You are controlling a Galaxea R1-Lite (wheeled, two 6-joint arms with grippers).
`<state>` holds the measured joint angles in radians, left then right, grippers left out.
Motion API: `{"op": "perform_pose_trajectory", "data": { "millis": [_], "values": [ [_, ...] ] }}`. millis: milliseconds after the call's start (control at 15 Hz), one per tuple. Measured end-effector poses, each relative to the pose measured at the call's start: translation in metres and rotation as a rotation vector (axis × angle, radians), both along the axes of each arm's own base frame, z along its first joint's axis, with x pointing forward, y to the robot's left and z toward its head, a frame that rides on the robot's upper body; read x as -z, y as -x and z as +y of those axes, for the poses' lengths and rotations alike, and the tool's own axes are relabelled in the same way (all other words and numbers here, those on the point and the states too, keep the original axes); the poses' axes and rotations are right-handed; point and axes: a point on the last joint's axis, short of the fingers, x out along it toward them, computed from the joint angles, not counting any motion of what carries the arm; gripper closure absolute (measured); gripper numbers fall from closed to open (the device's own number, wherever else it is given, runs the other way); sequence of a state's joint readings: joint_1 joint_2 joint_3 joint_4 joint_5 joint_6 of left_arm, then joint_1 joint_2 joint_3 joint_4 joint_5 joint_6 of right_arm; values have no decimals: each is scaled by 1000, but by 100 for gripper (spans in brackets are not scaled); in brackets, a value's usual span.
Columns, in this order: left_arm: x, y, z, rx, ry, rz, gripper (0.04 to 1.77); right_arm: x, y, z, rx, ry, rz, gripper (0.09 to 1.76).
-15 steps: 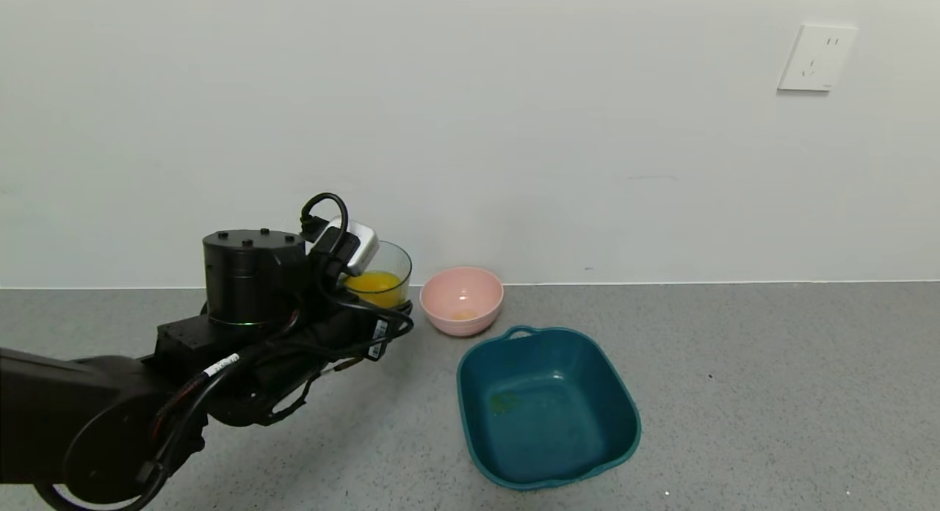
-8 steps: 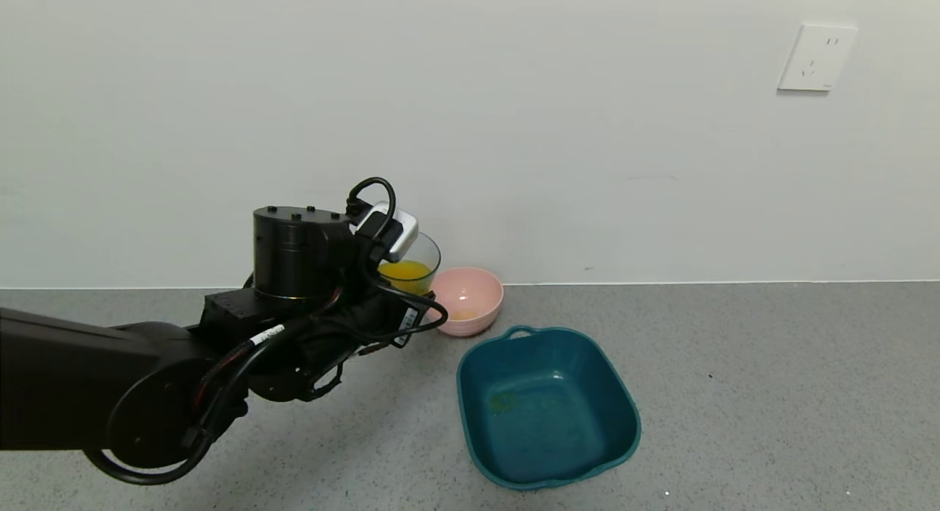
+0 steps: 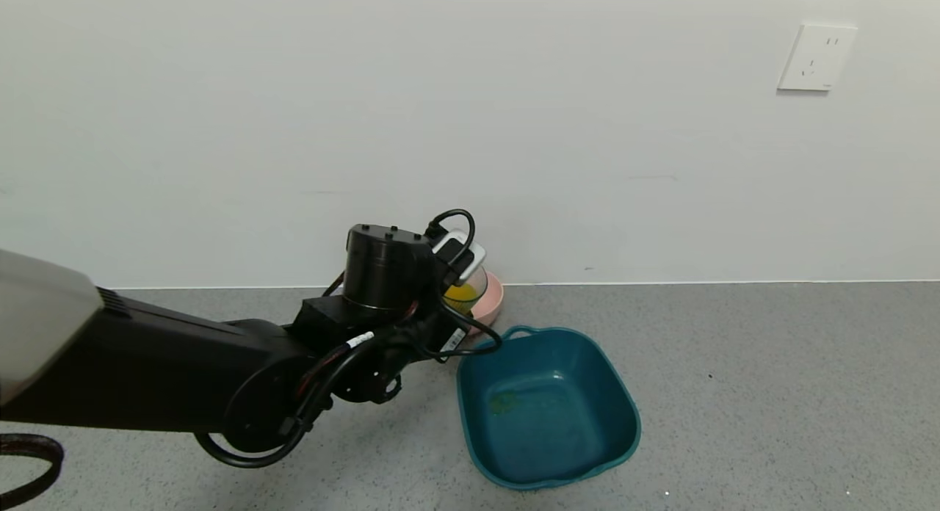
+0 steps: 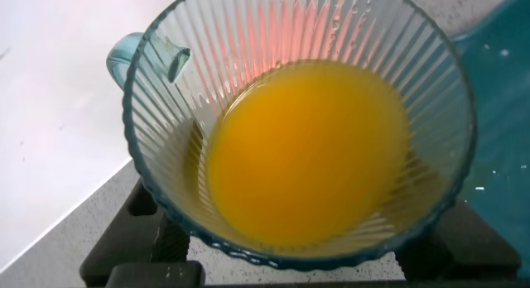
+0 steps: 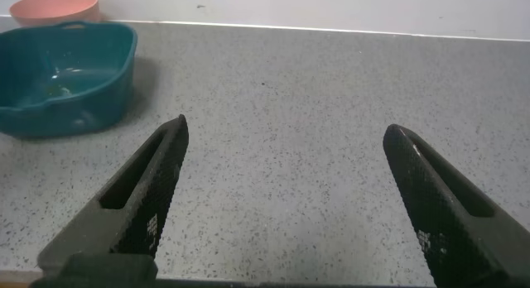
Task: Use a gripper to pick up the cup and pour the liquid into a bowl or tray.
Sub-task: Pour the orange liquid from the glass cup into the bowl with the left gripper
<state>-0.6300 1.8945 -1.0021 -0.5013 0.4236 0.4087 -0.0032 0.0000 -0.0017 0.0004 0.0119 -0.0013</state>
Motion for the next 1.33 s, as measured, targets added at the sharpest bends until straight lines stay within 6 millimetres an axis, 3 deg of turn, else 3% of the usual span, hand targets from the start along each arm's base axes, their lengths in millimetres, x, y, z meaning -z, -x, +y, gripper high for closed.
{"op": "perform_pose_trajectory", "data": {
  "millis": [533,1333],
  "values": [
    [28,-5,-22,-16,-240,5,51,0,0,0,0,0,0,14],
    [35,3,-53,-83,-528,-63,51,0,0,0,0,0,0,14]
  ]
}}
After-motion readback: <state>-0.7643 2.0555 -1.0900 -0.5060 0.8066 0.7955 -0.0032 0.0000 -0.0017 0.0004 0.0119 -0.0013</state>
